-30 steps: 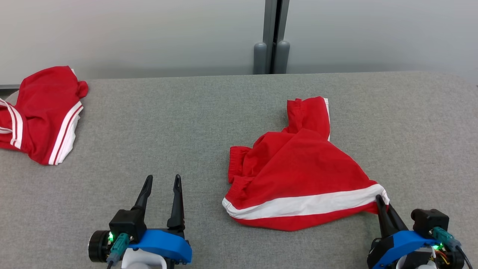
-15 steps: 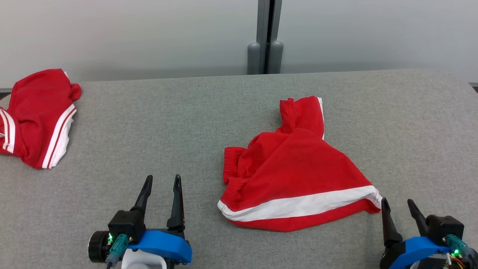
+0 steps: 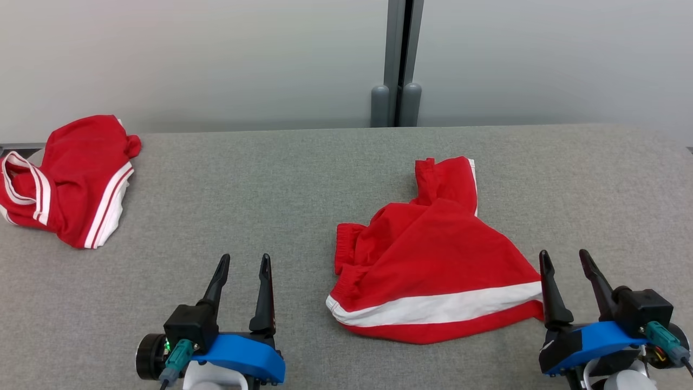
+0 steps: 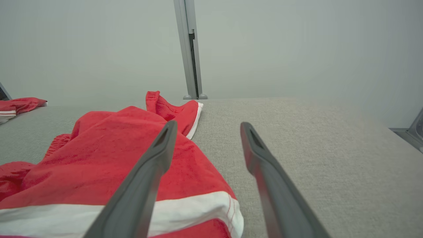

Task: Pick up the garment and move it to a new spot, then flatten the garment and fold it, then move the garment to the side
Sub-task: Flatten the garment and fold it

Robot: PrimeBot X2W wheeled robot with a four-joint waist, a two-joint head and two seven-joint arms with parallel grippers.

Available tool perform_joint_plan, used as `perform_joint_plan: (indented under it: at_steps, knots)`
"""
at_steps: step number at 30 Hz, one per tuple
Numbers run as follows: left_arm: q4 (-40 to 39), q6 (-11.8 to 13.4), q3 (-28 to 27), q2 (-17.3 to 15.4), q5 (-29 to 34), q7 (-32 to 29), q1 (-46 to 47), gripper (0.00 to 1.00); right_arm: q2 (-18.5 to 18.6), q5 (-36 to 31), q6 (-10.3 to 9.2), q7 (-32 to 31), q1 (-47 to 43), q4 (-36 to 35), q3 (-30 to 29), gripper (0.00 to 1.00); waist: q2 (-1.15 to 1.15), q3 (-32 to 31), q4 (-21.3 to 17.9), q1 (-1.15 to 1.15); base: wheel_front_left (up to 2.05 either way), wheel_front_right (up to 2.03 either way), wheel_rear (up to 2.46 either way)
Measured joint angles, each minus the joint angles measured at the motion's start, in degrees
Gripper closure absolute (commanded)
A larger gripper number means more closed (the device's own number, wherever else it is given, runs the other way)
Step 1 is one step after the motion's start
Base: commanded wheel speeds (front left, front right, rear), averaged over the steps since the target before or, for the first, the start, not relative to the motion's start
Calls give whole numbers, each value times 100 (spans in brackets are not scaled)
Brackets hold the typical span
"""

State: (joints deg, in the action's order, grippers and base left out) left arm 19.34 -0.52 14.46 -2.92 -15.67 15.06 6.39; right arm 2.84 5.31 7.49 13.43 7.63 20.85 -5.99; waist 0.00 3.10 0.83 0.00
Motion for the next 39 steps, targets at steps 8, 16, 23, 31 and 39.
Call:
perform_joint_plan:
  at_steps: [8, 16, 23, 31, 39]
  knots:
    - [102, -2, 73, 0, -86, 0, 1, 0, -3, 162, 0, 1, -48, -34, 293, 0, 0, -127, 73, 0, 0, 0, 0]
    - [135, 7, 45, 0, -98, 0, 2, 0, -3, 285, 0, 33, -13, 63, 522, 0, 0, -174, 72, 0, 0, 0, 0]
    - [163, 5, 40, 0, -98, 1, 1, 0, -3, 290, 0, 77, 21, 158, 609, 0, 0, -151, 56, 0, 0, 0, 0]
    - [603, -346, 409, -70, -7, -103, 104, 0, -4, 289, 0, 81, 43, 222, 604, 0, 0, -76, 30, 0, 0, 0, 0]
    - [843, -660, 1429, -476, -100, -720, 350, 0, -5, 264, 0, 85, 141, 257, 552, 0, 0, 62, -83, 1, 0, 0, 0]
